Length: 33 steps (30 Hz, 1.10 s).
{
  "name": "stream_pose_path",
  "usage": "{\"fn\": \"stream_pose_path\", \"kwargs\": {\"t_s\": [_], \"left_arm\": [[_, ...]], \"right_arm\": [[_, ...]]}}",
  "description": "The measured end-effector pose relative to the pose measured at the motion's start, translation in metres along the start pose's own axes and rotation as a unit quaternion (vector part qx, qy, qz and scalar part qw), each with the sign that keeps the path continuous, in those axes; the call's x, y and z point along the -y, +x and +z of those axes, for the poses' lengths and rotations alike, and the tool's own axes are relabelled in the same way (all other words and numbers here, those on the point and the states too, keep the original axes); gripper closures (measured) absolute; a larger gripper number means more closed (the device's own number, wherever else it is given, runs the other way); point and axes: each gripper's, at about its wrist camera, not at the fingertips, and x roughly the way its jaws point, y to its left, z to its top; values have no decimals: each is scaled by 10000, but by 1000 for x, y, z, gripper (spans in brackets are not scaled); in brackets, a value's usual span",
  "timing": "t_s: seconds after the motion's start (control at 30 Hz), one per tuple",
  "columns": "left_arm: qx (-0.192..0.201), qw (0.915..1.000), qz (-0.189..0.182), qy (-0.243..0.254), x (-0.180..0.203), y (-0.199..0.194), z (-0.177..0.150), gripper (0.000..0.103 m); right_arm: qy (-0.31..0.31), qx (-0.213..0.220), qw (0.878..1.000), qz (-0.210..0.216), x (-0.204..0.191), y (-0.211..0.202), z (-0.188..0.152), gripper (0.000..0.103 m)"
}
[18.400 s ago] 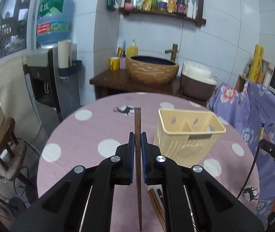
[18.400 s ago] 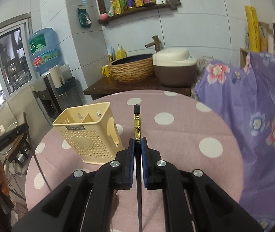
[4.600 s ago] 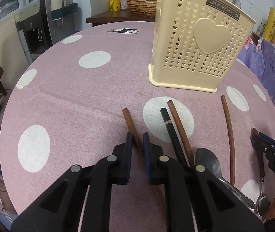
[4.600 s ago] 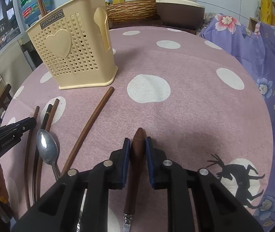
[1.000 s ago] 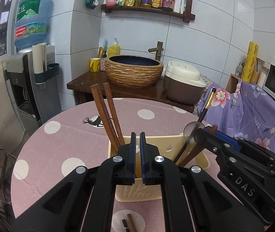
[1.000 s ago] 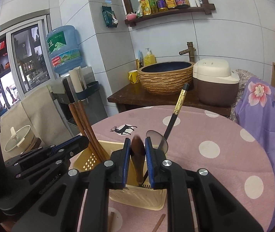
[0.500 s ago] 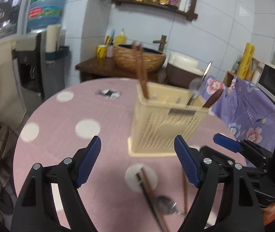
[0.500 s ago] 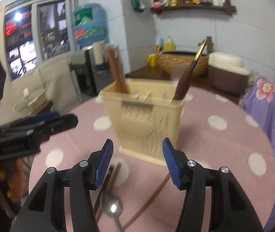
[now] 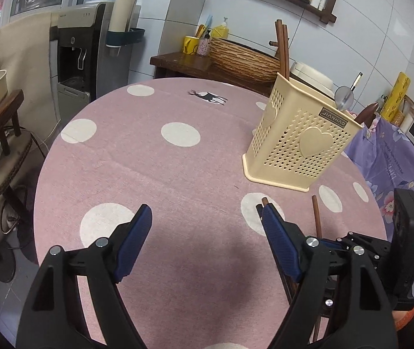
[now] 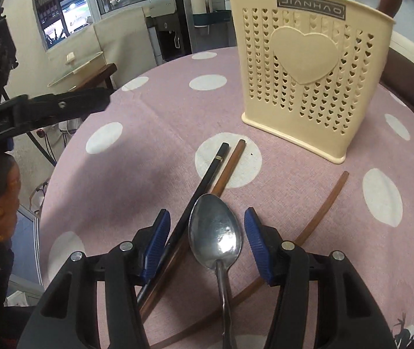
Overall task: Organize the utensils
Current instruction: 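Move both tools back down to the utensils on the table, then grasp the metal spoon with the right tool while the left tool grasps the black chopstick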
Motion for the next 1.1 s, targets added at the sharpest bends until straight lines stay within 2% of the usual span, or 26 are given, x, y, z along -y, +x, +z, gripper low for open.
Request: {"fn": "stream_pose_path", "kwargs": {"t_s": [0.03,0.17,0.37,0.5,0.53,0.67,0.77,0.97,1.1], "left_arm": [[-7,10000,-8,1,0,0,0,25],[-66,10000,-27,-2,1,5,-1,25],[-160,9998,-57,60,8,10,-5,25],[-274,9994,-25,194,16,16,-9,25],[-340,9991,-12,247,19,18,-11,27],[-694,9965,-77,454,37,33,-24,43],[-891,9935,-135,689,55,42,-37,54],[-1147,9886,-143,965,83,57,-54,64],[-1131,9877,-13,1079,91,60,-58,66]], "right_arm": [[-11,-41,10000,6,0,2,-1,51],[80,-61,9999,45,1,4,-1,65],[255,178,9994,-136,10,-8,-8,66],[867,602,9912,-804,33,-41,-12,66],[1081,683,9875,-921,42,-48,-15,66],[1957,796,9648,-1565,81,-66,-35,65],[2420,703,9537,-1643,100,-63,-49,65],[2512,548,9505,-1743,104,-53,-53,65],[2530,540,9507,-1710,105,-55,-56,62]]}}
